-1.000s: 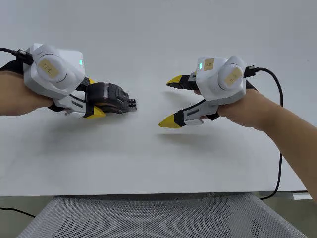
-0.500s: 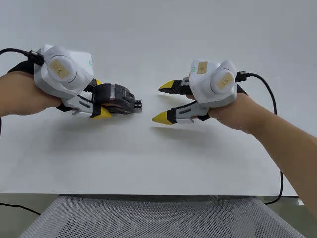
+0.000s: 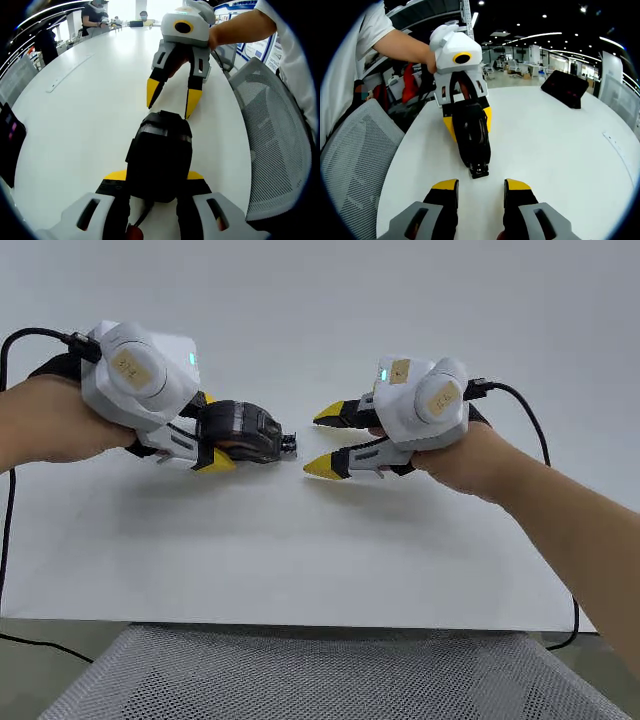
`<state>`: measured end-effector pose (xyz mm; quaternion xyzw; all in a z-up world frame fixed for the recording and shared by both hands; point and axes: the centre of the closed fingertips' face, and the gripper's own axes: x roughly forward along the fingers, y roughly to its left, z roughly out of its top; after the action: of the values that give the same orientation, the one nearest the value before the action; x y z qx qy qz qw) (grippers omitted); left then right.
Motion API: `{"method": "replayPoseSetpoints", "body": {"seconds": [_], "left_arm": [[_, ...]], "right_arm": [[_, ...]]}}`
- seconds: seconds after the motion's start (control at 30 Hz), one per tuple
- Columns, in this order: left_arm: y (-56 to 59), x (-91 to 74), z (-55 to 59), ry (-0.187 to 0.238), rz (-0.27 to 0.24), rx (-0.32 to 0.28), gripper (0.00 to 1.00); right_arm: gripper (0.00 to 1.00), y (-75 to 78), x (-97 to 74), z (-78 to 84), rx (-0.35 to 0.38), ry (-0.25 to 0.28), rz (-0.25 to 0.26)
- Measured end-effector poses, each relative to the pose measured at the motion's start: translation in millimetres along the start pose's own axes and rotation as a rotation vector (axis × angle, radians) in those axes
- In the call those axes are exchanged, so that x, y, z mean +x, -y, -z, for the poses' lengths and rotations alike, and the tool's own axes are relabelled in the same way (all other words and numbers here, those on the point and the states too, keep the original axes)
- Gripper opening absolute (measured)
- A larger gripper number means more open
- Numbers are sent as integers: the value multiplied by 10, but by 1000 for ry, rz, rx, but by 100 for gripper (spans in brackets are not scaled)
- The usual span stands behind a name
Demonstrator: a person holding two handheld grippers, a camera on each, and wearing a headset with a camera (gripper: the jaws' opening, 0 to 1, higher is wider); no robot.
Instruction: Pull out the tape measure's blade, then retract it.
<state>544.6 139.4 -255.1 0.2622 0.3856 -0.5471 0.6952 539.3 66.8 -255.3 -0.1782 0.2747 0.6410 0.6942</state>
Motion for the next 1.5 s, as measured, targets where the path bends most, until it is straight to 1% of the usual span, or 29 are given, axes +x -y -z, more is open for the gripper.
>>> {"method": "replayPoseSetpoints", "body": {"seconds": [0.13,0.2,0.33,0.43,0.8,0.97,1.07,1.3,1.5], "left_arm": [[0,2,-1,-3,4,4,31],[1,3,-1,-1,6,1,31],[2,6,-1,-1,7,3,31],[-2,9,2,-2,7,3,31],[-2,7,0,-2,8,4,31],[2,4,-6,0,9,2,31],[2,4,-9,2,9,3,31],[2,5,-5,-1,6,10,31],[1,7,0,-3,6,12,30]], "right_arm": [[31,-6,43,-27,-1,7,-6],[28,5,67,-44,-22,7,-3],[25,23,111,-79,-31,13,-9],[23,21,158,-74,-47,7,-18],[18,-5,244,-111,-47,12,-40],[16,8,251,-109,-41,16,-39],[14,-12,255,-105,-40,22,-53],[13,-20,261,-105,-59,20,-53],[12,-23,262,-102,-75,19,-42]]}}
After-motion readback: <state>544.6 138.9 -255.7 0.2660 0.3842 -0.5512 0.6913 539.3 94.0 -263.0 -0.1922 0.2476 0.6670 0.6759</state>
